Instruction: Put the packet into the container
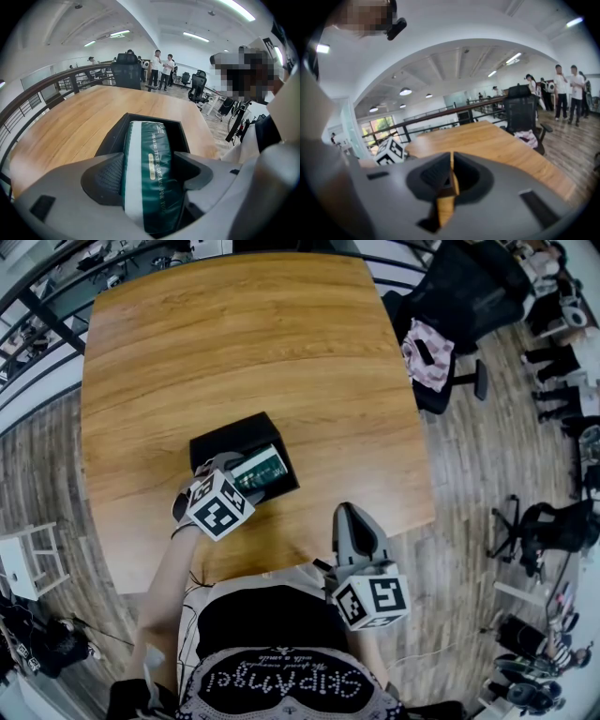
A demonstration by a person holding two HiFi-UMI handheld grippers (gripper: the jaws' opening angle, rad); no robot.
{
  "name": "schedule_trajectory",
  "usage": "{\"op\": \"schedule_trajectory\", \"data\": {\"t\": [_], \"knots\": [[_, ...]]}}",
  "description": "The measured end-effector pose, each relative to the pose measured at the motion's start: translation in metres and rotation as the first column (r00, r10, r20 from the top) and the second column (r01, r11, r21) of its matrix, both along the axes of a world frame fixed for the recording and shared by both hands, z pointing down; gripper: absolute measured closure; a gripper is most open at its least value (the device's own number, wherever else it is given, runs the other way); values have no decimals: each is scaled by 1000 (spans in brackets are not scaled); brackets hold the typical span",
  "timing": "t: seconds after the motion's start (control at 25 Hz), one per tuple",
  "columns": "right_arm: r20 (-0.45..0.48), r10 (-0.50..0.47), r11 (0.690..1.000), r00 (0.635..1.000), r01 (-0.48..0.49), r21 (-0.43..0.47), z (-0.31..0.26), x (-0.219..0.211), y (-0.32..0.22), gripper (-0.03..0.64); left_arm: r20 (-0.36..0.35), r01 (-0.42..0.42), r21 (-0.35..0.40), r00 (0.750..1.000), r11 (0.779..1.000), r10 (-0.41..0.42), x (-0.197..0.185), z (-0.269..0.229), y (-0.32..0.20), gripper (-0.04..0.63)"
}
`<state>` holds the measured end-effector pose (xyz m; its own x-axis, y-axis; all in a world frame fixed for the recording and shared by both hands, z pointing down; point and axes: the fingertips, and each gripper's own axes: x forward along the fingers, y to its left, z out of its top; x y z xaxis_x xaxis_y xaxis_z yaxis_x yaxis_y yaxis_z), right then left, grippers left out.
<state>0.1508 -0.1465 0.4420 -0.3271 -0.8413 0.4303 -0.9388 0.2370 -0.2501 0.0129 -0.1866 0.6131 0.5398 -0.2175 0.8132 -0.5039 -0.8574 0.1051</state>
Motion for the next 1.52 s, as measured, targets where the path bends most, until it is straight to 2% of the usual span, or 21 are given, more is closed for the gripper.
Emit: {"op": "schedule_trajectory", "data": {"t": [0.32, 0.48, 0.8, 1.0, 1.04, 1.12, 1.24, 1.52], "knots": [[-2, -4, 1000, 1000, 4, 4, 0, 0, 0, 575, -38, 34, 9, 999, 999, -34, 0, -7, -3, 245], [-4, -6, 1000, 1000, 7, 5, -1, -1, 0, 575, -83, 77, 39, 994, 996, -74, -3, -22, -11, 244], [0, -20, 1000, 1000, 20, 12, -4, -3, 1, 575, -98, 85, 80, 992, 993, -77, -4, -38, -12, 245], [0, -24, 1000, 1000, 24, 17, -5, -3, 1, 575, -148, 132, 129, 983, 983, -112, -5, -52, -19, 253], [0, -26, 999, 1000, 26, 19, -5, -3, 2, 575, -161, 149, 140, 979, 979, -126, -6, -56, -21, 270], [0, -28, 999, 1000, 28, 21, -6, -3, 2, 575, -192, 188, 164, 969, 968, -156, -9, -66, -26, 346], [-1, -29, 999, 1000, 29, 24, -7, -3, 3, 575, -238, 232, 183, 953, 955, -186, -12, -77, -32, 389], [0, -33, 999, 999, 33, 35, -12, -2, 5, 575, -280, 299, 243, 932, 923, -228, -17, -97, -38, 496]]}}
